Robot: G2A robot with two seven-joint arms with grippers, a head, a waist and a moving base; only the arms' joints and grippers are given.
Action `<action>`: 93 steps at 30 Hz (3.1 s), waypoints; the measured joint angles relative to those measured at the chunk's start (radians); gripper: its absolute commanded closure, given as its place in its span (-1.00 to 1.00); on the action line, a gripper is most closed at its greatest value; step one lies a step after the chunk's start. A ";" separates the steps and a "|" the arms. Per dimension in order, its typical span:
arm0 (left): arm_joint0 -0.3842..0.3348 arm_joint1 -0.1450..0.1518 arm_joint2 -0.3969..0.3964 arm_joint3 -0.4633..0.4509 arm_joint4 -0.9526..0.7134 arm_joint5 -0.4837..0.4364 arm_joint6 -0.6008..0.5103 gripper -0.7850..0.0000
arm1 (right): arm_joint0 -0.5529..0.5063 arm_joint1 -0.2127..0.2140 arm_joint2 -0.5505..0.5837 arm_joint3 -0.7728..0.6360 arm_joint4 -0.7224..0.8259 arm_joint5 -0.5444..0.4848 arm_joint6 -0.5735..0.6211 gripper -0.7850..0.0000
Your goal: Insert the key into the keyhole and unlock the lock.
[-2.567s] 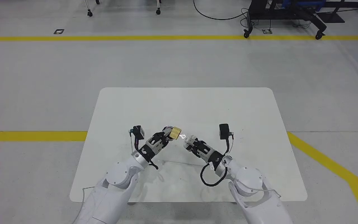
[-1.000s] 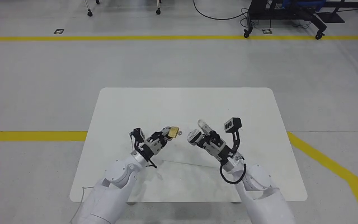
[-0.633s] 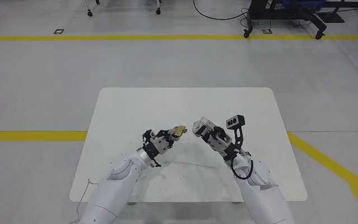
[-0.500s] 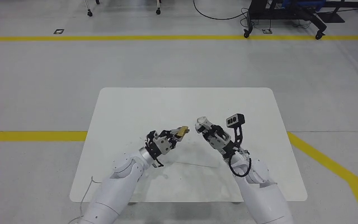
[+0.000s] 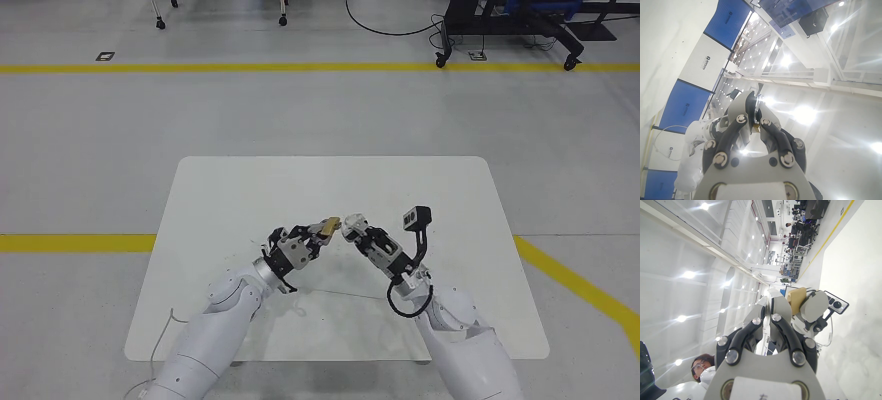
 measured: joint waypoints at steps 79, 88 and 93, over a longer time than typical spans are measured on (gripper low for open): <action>0.174 0.051 -0.093 -0.348 0.771 -0.290 0.303 1.00 | 0.008 0.016 0.034 -0.026 0.319 0.511 0.125 0.49; 0.169 0.052 -0.090 -0.331 0.784 -0.297 0.297 1.00 | 0.004 0.018 0.028 -0.037 0.327 0.521 0.128 0.71; 0.166 0.053 -0.091 -0.323 0.788 -0.299 0.297 1.00 | 0.005 0.019 0.023 -0.038 0.325 0.524 0.125 0.76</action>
